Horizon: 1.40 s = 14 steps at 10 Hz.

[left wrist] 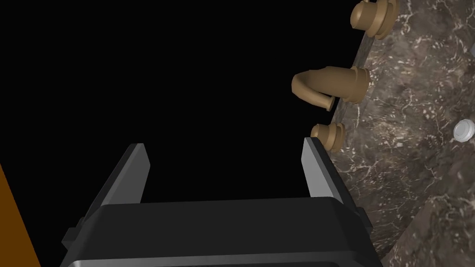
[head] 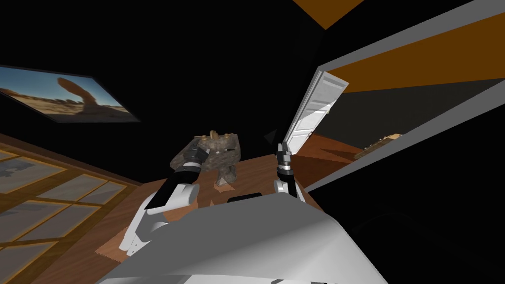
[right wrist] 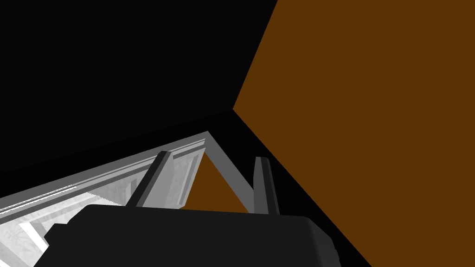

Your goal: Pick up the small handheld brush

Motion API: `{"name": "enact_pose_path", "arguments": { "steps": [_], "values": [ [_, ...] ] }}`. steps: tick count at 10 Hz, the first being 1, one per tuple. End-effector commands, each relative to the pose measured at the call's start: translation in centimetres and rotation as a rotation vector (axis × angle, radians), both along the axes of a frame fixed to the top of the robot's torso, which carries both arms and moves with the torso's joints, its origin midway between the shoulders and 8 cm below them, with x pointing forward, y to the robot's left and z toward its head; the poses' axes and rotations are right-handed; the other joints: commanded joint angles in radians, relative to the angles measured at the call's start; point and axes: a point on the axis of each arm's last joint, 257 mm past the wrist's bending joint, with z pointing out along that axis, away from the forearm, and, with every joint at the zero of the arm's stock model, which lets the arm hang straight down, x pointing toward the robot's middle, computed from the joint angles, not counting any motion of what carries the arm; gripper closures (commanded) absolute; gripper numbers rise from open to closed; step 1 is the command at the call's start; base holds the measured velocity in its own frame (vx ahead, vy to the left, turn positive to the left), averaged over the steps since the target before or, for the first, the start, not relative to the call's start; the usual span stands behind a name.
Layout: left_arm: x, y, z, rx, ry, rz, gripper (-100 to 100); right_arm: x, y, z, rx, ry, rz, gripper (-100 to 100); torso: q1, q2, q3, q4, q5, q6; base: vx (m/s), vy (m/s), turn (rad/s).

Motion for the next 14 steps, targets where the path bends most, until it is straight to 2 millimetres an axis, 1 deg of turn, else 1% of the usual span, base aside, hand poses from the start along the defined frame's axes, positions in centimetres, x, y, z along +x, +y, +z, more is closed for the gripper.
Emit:
{"name": "enact_pose_path", "arguments": {
  "steps": [1,2,4,5,9,11,12,14],
  "values": [
    [0.3,0.3,-0.3,-0.021,0.028,0.001,-100,0.0,0.0,0.0,0.000,0.000,0.000,0,0.000,0.000,0.000,0.000,0.000,0.000,0.016,-0.006,-0.074],
    [0.4,0.3,-1.0,-0.023,0.055,0.005,-100,0.0,0.0,0.0,0.000,0.000,0.000,0,0.000,0.000,0.000,0.000,0.000,0.000,0.017,-0.008,-0.033],
    [0.6,0.6,-1.5,-0.045,0.089,0.006,-100,0.0,0.0,0.0,0.000,0.000,0.000,0,0.000,0.000,0.000,0.000,0.000,0.000,0.012,-0.008,-0.028],
    [0.6,0.7,-2.3,-0.047,0.116,0.010,-100,0.0,0.0,0.0,0.000,0.000,0.000,0,0.000,0.000,0.000,0.000,0.000,0.000,0.020,-0.004,-0.049],
    [0.8,0.9,-3.6,-0.073,0.181,0.015,-100,0.0,0.0,0.0,0.000,0.000,0.000,0,0.000,-0.001,-0.001,0.000,0.000,0.000,0.017,-0.003,-0.034],
    [0.9,1.1,-4.8,-0.099,0.235,0.017,-100,0.0,0.0,0.0,0.000,0.000,0.000,0,0.000,-0.001,0.000,0.000,0.000,0.000,0.020,0.000,-0.083],
    [1.0,1.2,-4.9,-0.122,0.252,0.012,-100,0.0,0.0,0.0,0.000,0.000,0.000,0,0.000,-0.001,0.000,0.000,0.000,0.000,0.041,0.002,-0.127],
    [0.9,1.3,-6.1,-0.125,0.296,0.018,-100,0.0,0.0,0.0,0.000,0.000,0.000,0,0.001,-0.002,-0.001,0.000,0.000,0.000,0.029,0.006,-0.024]
  ]
}}
